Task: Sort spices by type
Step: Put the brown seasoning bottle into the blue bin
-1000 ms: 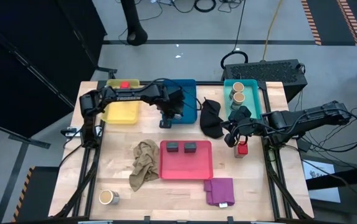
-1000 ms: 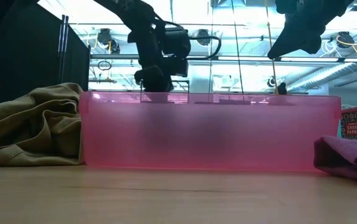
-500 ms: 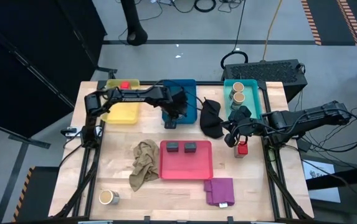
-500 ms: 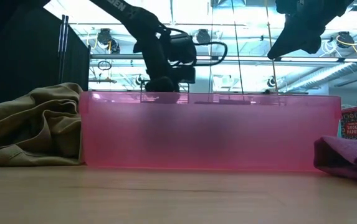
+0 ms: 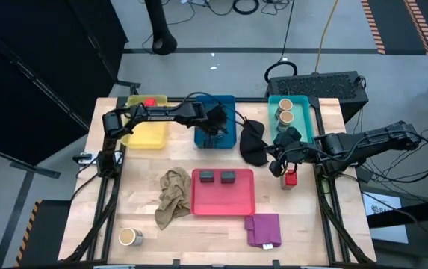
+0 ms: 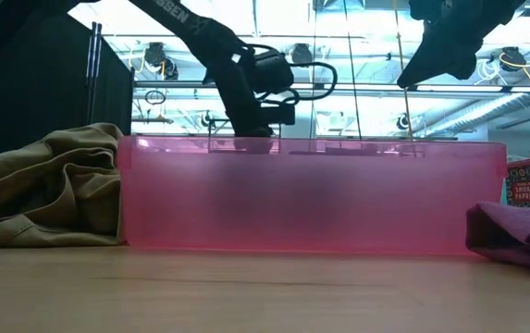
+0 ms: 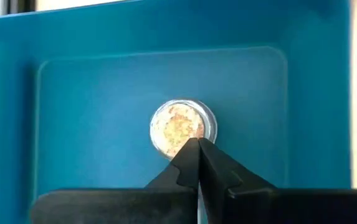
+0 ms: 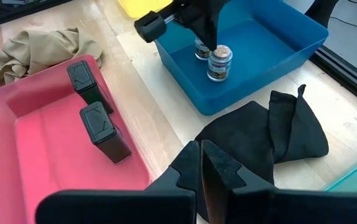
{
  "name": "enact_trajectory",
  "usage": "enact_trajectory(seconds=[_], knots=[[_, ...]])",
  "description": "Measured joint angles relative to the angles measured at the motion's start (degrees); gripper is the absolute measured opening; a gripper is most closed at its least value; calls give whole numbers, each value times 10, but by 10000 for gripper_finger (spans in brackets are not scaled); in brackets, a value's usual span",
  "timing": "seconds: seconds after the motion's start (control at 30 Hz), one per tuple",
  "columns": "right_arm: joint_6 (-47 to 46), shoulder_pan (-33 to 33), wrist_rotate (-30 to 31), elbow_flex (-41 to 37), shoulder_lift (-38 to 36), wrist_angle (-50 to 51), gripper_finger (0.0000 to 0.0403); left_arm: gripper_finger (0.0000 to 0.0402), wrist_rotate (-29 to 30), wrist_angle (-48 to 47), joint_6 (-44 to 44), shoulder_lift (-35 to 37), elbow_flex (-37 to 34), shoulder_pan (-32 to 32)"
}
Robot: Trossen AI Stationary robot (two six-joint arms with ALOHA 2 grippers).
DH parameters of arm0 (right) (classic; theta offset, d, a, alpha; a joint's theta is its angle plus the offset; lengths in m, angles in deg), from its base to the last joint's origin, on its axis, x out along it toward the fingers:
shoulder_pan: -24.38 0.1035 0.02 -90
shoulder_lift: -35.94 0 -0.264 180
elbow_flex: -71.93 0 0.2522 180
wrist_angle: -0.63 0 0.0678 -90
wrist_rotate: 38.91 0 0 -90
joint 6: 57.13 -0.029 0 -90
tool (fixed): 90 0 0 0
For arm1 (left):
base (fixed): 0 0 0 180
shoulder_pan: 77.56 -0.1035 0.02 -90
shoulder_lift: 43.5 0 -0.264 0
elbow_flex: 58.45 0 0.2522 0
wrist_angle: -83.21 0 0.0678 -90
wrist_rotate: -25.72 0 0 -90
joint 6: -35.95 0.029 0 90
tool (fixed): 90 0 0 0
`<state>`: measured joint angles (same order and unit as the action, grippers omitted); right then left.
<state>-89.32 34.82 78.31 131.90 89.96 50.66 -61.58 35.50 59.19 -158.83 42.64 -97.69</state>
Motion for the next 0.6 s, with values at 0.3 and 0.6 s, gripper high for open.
enact_trajectory(seconds=[0.3, 0.6], knots=[[1, 0, 0, 0, 0, 0, 0, 6, 36, 13, -4, 0, 0, -3], [1, 0, 0, 0, 0, 0, 0, 6, -48, 15, 1, 0, 0, -3]])
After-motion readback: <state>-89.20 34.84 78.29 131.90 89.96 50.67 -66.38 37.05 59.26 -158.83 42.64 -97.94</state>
